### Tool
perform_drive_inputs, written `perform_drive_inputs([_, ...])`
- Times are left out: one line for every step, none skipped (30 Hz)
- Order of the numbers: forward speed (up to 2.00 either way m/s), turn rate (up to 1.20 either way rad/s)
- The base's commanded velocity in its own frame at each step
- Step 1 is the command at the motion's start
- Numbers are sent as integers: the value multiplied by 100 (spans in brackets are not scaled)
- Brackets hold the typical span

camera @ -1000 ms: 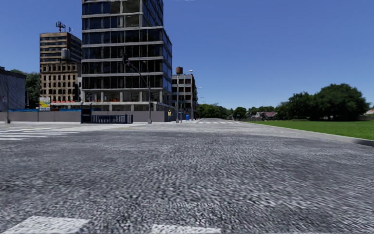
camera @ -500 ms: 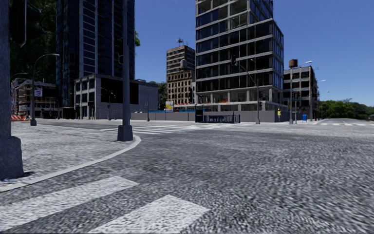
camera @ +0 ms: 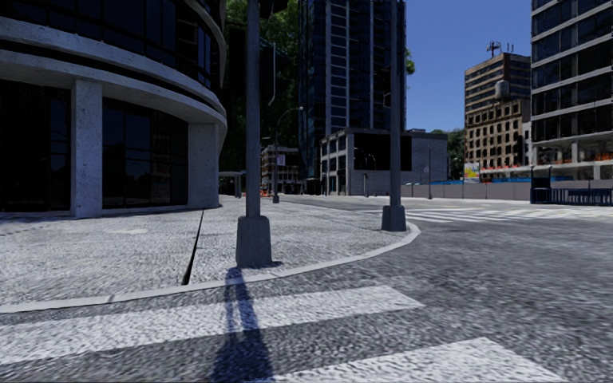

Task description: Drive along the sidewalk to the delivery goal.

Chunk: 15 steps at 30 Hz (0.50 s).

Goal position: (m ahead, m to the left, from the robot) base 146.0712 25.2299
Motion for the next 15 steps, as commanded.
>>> perform_drive_inputs([0,120])
perform_drive_inputs([0,120])
perform_drive_inputs([0,120])
perform_drive_inputs([0,120])
perform_drive_inputs([0,120])
perform_drive_inputs([0,120])
perform_drive_inputs([0,120])
perform_drive_inputs([0,120])
perform_drive_inputs([0,120])
perform_drive_inputs([0,119])
perform_drive_inputs([0,111])
perform_drive_inputs([0,99])
perform_drive_inputs([0,92])
perform_drive_inputs([0,91])
perform_drive_inputs([0,89])
